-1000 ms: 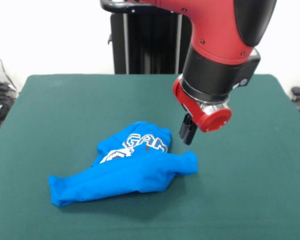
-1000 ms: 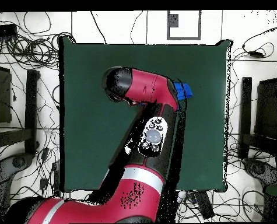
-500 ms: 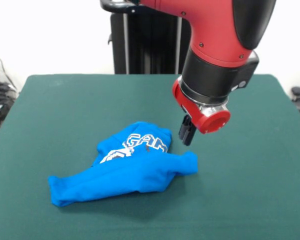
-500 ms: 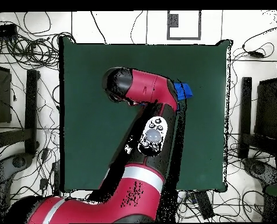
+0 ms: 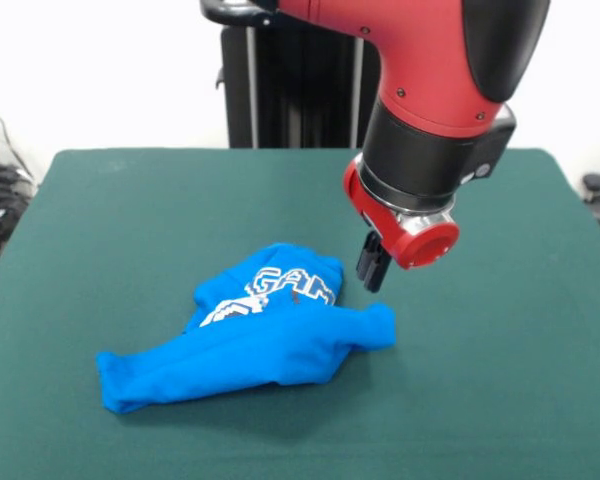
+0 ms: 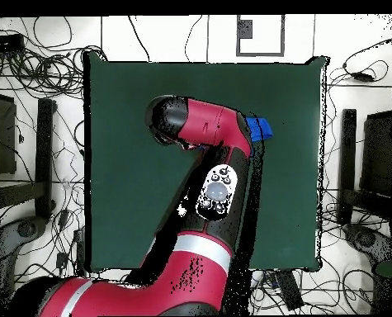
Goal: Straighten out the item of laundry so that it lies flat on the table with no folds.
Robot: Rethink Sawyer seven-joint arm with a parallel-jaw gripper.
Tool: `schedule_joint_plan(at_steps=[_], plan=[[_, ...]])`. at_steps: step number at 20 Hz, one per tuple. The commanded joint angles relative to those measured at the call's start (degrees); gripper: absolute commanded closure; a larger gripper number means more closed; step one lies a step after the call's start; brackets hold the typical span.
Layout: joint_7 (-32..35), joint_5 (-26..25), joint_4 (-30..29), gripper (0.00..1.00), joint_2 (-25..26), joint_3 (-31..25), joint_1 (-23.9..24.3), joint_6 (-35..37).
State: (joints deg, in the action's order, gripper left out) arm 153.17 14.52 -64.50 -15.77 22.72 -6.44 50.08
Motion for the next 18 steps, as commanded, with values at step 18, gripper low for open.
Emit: schedule_joint_plan(at_steps=[18], plan=[[10.81,2.09,4.03,1.0,5.05,-4.69,-1.24,1.64]])
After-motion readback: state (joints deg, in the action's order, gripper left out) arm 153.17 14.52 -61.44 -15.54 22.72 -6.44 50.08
